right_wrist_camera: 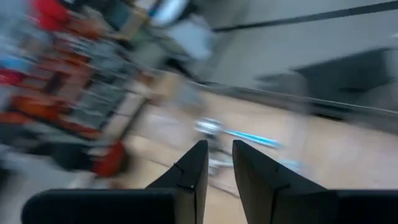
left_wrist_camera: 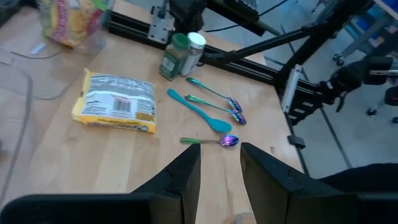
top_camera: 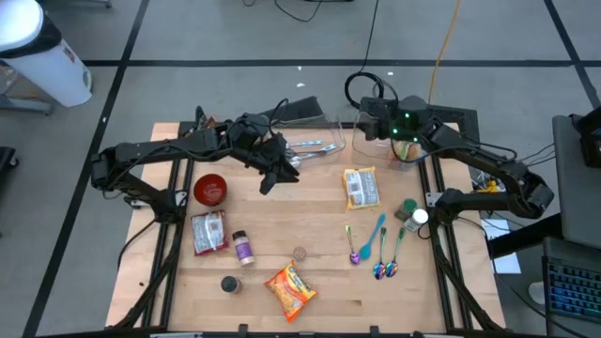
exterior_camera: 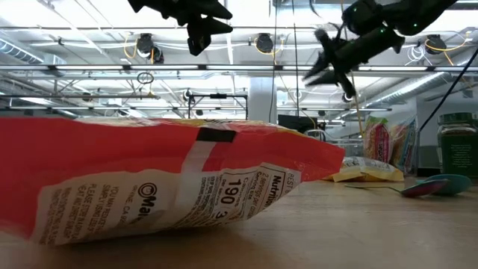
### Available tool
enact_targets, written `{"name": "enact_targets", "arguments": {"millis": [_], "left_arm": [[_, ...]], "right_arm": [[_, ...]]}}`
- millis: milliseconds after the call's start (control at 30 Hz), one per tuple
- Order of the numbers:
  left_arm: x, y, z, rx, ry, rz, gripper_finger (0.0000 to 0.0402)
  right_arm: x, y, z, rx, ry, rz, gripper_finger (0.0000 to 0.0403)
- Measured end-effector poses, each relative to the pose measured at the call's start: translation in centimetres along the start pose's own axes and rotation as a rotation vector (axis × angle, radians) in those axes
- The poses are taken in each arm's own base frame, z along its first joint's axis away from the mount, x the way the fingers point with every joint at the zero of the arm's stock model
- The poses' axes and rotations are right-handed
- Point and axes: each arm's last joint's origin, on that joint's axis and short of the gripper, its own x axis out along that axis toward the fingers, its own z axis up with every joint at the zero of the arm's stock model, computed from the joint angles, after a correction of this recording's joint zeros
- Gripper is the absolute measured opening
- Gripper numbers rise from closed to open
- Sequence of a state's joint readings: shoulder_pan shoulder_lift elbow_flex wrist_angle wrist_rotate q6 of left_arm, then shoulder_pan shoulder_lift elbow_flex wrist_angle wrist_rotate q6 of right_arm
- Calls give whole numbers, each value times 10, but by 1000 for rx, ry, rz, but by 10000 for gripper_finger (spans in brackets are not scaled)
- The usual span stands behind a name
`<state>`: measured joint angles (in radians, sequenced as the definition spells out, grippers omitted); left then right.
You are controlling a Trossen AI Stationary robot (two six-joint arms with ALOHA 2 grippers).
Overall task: Pick & Place Food Item
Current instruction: Put the red noodle pack into the right transparent bin
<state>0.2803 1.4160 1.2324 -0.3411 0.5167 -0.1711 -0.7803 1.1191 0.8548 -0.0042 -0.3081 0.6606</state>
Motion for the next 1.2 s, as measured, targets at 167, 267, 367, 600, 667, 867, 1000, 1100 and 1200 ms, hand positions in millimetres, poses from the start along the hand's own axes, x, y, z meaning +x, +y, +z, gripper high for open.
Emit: {"name": "enact_targets", "arguments": {"millis": [167, 267, 367, 600, 667, 867, 1000, 1100, 1200], "left_arm": [[-6, -7, 0, 12, 1, -18, 120], [-13, -11, -2, 33, 24, -10, 120], [-25, -13, -12, -20, 114, 31, 120], [-65, -30, -34, -68, 273, 222, 120], [-75, -36, -43, -92, 333, 273, 120], [-95, -63, -62, -160, 446, 350, 120], [-97, -86, -79, -196, 555, 376, 120], [-95, -106, -90, -229, 614, 397, 120], [-85, -126, -100, -259, 638, 443, 120]], "right_arm": [[0, 32, 4, -123, -27, 381, 68], [-1, 56, -2, -178, -60, 511, 68], [-1, 74, -15, -237, -48, 598, 68], [1, 106, -59, -372, -1, 550, 68], [1, 113, -74, -452, 3, 490, 68], [-3, 127, -103, -701, -55, 348, 68], [-3, 131, -109, -762, -69, 330, 68], [-1, 128, -112, -760, -48, 322, 68], [0, 124, -115, -753, -40, 318, 68]]}}
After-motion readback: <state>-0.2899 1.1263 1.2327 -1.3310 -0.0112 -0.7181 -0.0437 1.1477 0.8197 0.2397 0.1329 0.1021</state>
